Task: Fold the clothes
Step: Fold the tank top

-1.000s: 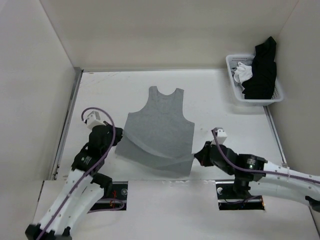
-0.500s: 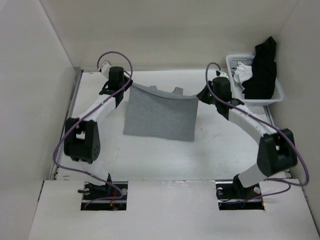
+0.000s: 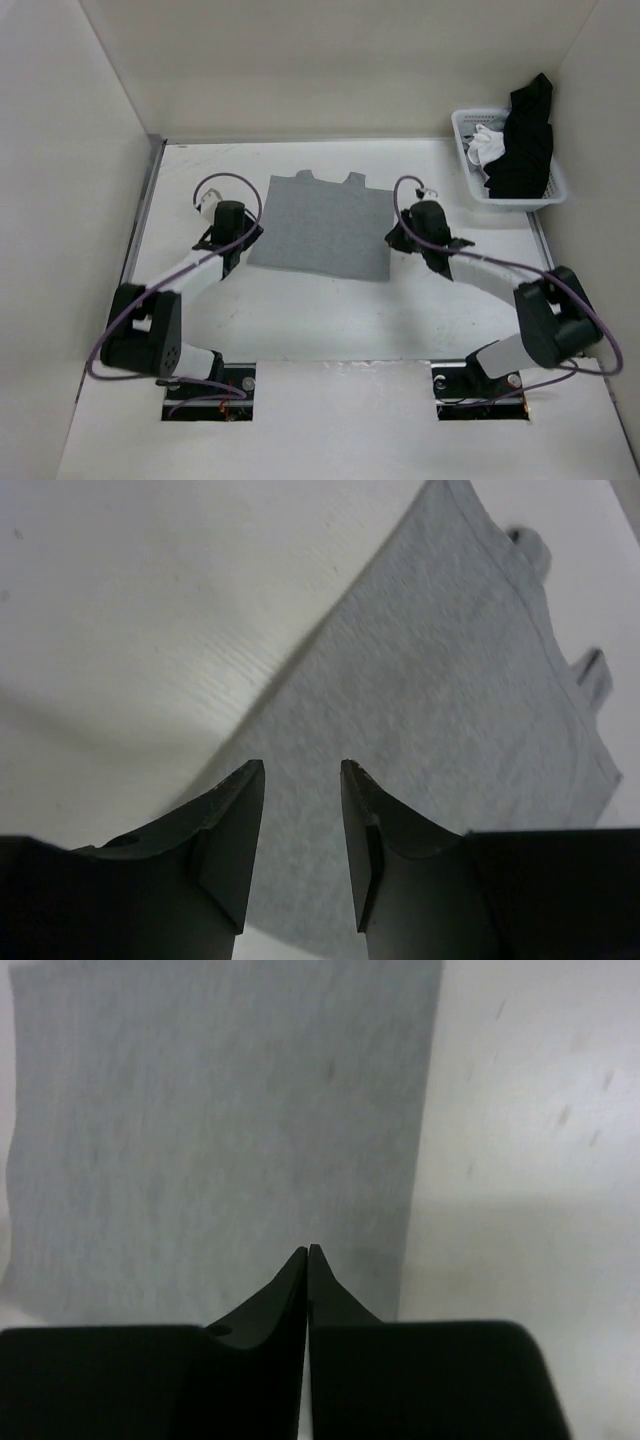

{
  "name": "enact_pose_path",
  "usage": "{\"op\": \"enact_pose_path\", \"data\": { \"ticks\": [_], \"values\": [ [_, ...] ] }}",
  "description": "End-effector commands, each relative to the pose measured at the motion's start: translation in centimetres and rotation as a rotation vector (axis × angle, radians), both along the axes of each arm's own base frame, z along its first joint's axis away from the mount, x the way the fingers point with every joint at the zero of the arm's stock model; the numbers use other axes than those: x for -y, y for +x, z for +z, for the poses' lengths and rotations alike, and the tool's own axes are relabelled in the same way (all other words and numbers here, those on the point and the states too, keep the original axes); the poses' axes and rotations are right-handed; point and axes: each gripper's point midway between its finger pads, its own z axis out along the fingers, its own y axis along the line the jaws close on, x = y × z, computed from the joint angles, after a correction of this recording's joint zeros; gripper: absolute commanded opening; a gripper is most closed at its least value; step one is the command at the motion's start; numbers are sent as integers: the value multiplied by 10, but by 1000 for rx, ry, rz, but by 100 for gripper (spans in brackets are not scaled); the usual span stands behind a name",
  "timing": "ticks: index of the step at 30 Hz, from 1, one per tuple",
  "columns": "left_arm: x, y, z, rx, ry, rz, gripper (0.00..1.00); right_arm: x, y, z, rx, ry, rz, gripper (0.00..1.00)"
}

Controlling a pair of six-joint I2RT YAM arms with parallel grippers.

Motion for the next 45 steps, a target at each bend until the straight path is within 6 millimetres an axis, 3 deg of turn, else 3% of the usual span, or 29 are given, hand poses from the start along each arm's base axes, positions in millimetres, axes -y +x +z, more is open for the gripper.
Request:
{"op": "enact_pose_path", "data": {
  "ticks": [1, 3, 7, 10, 16, 19, 22, 26, 37, 45],
  "values": [
    [5, -19, 23, 121, -45, -5, 34, -15, -29, 29, 129, 89, -3, 1],
    [5, -43, 5, 72, -67, -32, 34, -15, -53, 22, 115, 107, -7, 3],
    [-8, -72, -17, 20, -98, -29, 36, -9, -85, 6, 99, 110, -19, 23],
    [-8, -77, -32, -27, -113, -43, 36, -4, -94, -8, 67, 107, -32, 33],
    [-2, -76, -51, -67, -142, -58, 36, 3, -103, -22, 37, 110, -56, 42],
    [2, -75, -54, -76, -154, -69, 27, 2, -106, -30, 6, 115, -65, 46],
    [-2, -73, -58, -84, -155, -53, 15, 1, -107, -40, -30, 123, -78, 48],
    [-3, -72, -58, -81, -154, -49, 7, -5, -105, -49, -62, 136, -78, 47],
    [-4, -70, -51, -57, -145, -49, 4, -12, -101, -62, -121, 175, -78, 33],
    [-4, -70, -49, -52, -143, -53, 4, -8, -109, -65, -153, 186, -94, 36]
  ]
}}
